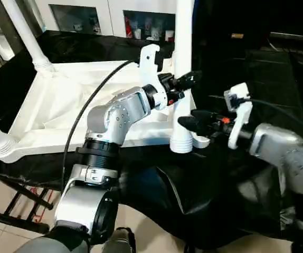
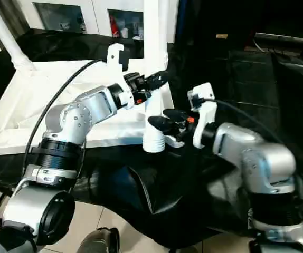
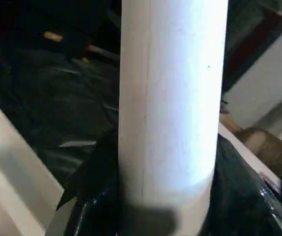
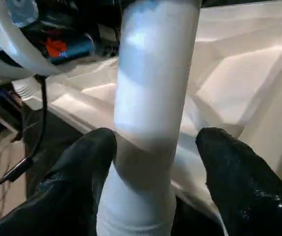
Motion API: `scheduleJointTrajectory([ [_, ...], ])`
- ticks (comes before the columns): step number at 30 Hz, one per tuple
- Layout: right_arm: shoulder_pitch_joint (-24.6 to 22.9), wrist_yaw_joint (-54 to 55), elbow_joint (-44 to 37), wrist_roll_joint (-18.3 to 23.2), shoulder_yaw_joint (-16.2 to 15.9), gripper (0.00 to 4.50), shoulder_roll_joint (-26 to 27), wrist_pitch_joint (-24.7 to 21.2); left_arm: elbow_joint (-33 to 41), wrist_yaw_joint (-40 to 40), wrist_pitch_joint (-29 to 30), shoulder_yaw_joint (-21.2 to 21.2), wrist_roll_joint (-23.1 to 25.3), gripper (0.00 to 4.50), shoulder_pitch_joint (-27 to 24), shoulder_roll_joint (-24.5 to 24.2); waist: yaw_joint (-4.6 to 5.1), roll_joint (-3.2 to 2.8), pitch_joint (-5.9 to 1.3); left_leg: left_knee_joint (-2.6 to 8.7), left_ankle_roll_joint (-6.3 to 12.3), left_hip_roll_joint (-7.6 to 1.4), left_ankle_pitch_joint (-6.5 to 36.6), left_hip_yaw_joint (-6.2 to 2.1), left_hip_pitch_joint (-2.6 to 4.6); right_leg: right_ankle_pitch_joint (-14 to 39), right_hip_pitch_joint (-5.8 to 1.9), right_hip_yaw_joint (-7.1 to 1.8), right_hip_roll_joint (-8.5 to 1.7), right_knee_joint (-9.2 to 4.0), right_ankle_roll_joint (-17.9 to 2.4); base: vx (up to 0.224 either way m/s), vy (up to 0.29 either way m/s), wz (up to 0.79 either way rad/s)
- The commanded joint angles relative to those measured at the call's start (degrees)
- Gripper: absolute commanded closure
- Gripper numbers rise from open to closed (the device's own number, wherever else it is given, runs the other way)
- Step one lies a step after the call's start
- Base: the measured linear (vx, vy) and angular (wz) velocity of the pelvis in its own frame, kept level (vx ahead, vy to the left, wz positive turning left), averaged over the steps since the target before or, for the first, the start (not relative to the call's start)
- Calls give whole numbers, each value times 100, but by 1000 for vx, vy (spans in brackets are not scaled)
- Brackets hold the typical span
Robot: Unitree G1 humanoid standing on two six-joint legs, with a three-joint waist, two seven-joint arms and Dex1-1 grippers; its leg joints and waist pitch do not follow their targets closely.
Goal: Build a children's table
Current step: Insert table leg to table base
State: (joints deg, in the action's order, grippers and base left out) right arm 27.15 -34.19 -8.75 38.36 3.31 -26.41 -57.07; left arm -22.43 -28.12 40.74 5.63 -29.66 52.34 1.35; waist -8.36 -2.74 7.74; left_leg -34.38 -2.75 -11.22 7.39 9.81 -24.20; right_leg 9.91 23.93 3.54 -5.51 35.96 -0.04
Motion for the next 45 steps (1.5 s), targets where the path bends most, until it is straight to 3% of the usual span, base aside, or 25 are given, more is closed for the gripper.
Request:
scheduleJointTrajectory([
  [1,118,-175,32,78,-43,138,-136,-146,264,-315,140,-115,-218,264,118,-35,-15,172,-688,294,241,-74,736,-8,141,862,-361,-183,-243,-401,-1155,0,0,0],
  [8,345,-674,311,281,-115,138,-358,-397,620,-1014,536,-329,-545,264,92,-122,-10,186,-679,279,307,-76,693,0,138,848,-361,-180,-251,-388,-1290,0,0,0],
  [31,440,-1262,421,379,-454,138,-490,-628,768,-1357,764,-358,-765,264,132,-165,-25,199,-698,281,259,-82,680,-2,143,844,-365,-183,-249,-386,-1249,0,0,0],
  [42,407,-1286,385,442,-394,250,-499,-678,836,-1445,778,-367,-786,264,93,-207,-24,215,-702,287,218,-82,778,-3,148,912,-365,-180,-248,-400,-1236,0,0,0],
  [45,390,-1312,331,462,-368,253,-514,-655,842,-1478,774,-384,-781,264,86,-228,-25,216,-712,286,206,-87,773,-5,151,904,-368,-181,-249,-394,-1234,0,0,0],
])
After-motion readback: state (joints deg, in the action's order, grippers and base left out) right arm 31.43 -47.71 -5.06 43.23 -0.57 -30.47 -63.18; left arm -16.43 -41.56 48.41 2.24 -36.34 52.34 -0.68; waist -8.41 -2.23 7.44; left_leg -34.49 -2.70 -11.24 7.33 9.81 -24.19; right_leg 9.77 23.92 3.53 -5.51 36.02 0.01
